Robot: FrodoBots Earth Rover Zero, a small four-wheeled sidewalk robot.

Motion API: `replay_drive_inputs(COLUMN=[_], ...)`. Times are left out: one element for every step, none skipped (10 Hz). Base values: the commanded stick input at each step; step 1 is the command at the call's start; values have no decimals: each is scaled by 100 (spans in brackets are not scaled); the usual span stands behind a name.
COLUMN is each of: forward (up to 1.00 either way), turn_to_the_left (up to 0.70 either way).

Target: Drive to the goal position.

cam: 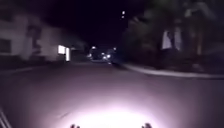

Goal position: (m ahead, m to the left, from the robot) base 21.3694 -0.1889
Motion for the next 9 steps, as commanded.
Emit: replay_drive_inputs(forward=[70, 70, 70, 70, 70, 70, 70, 70, 70], turn_to_the_left=[-2, 0, 0, 0, 0, 0, 0, 0, 0])
